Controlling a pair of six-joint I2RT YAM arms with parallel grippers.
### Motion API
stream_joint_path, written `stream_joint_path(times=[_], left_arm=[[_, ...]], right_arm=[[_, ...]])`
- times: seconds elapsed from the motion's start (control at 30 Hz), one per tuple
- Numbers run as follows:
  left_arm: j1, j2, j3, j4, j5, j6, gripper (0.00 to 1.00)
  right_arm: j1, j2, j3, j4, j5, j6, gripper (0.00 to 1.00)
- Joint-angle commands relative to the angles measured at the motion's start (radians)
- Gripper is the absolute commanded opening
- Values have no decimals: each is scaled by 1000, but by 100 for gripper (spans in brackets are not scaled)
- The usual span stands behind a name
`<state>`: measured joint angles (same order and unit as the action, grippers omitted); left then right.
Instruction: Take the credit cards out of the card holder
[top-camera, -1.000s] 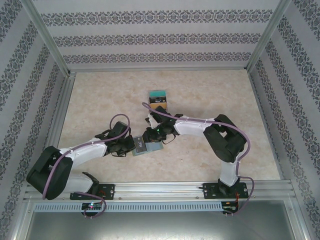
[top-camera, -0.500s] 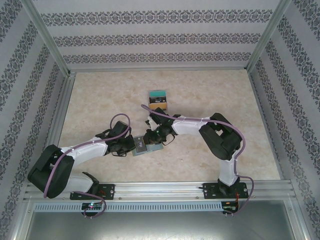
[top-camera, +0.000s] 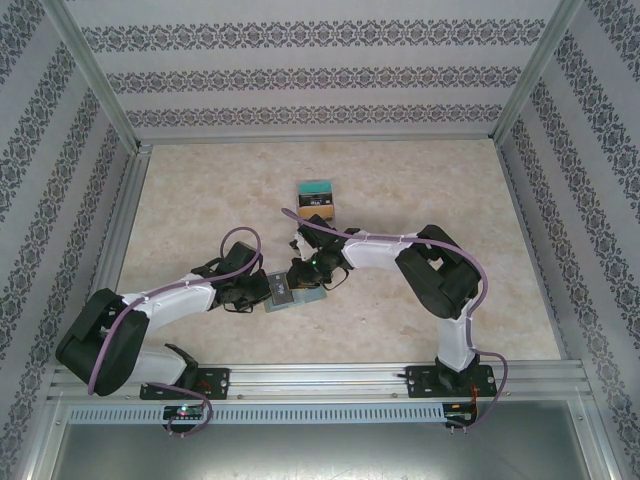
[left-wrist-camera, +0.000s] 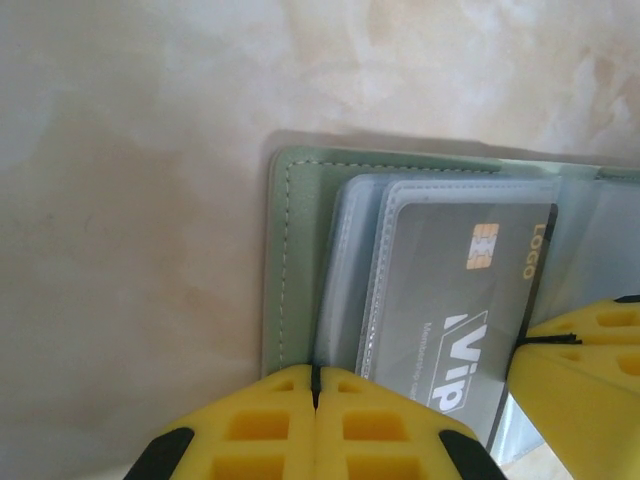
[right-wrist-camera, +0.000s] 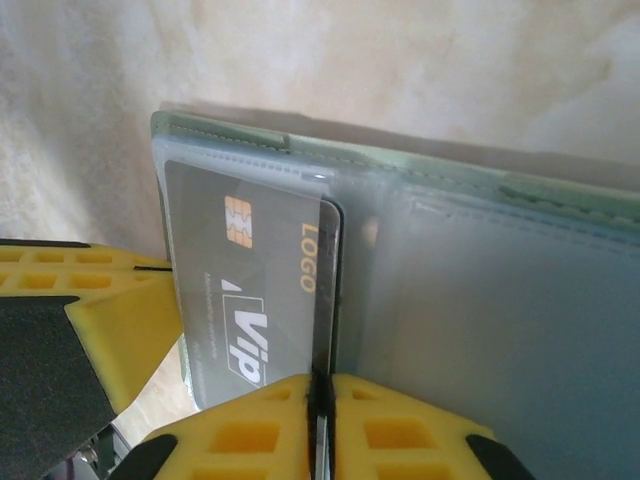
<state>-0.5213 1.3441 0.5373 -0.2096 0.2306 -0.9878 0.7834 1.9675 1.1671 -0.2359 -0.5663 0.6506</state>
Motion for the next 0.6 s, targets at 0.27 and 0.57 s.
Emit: stream_joint_path(times=[0.27, 0.57], left_arm=[[0, 1, 9, -83, -16, 30, 0], [1, -42, 28, -122, -36, 38, 0]], right_arm=[[-8, -16, -18, 7, -7, 7, 0], [-31, -42, -37, 1, 4, 0, 0]])
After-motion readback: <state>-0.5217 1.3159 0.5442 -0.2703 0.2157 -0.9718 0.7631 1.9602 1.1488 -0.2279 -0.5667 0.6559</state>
